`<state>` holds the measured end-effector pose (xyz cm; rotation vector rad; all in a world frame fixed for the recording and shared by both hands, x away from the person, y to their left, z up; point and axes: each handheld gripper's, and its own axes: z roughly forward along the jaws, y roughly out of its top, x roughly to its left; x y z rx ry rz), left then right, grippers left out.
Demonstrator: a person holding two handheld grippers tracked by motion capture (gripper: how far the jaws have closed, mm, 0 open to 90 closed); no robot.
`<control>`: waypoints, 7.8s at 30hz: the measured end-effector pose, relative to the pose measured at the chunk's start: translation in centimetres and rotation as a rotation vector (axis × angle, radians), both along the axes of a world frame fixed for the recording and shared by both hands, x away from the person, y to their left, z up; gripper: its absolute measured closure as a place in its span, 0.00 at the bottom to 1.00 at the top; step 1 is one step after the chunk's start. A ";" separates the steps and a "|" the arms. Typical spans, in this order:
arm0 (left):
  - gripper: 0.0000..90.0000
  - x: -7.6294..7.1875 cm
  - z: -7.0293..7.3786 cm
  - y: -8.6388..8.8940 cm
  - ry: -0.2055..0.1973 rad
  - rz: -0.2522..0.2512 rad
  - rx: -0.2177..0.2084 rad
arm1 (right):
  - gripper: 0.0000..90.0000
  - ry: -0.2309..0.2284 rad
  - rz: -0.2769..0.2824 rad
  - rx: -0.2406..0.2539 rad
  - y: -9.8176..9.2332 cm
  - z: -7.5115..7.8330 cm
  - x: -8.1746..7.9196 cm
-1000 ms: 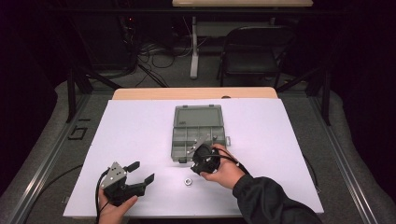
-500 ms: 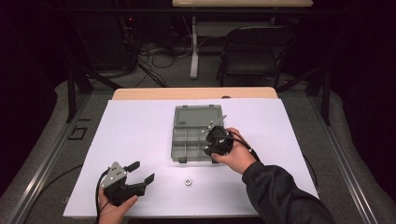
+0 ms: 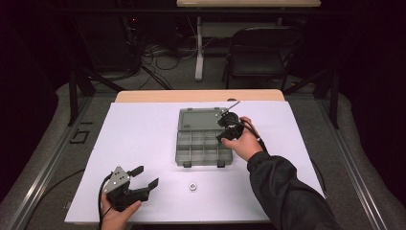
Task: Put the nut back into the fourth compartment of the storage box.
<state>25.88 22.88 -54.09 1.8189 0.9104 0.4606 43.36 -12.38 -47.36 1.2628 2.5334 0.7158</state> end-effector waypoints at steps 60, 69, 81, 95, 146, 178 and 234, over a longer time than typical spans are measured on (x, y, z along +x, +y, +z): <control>0.28 0.0 0.0 0.0 0.001 -0.001 0.001 | 0.69 0.027 0.271 -0.018 3.5 -1.4 -8.2; 0.28 0.0 0.0 0.1 0.000 0.002 -0.003 | 0.69 0.052 0.343 -0.010 6.1 -3.3 -10.0; 0.28 0.0 0.0 0.1 0.001 0.001 0.002 | 0.68 0.090 0.380 0.000 7.5 -5.2 -11.2; 0.28 0.0 0.0 0.1 0.001 -0.002 0.000 | 0.69 0.103 0.398 -0.004 9.1 -6.3 -11.7; 0.28 0.0 0.0 0.1 0.001 0.000 -0.001 | 0.78 0.066 0.392 -0.008 7.7 -4.2 -10.8; 0.28 0.1 0.0 0.0 0.003 -0.003 0.001 | 0.78 -0.058 0.178 -0.074 1.9 1.2 -4.0; 0.28 0.0 -0.1 0.3 0.007 0.015 -0.001 | 0.51 -0.095 0.007 0.024 -4.0 1.3 -2.8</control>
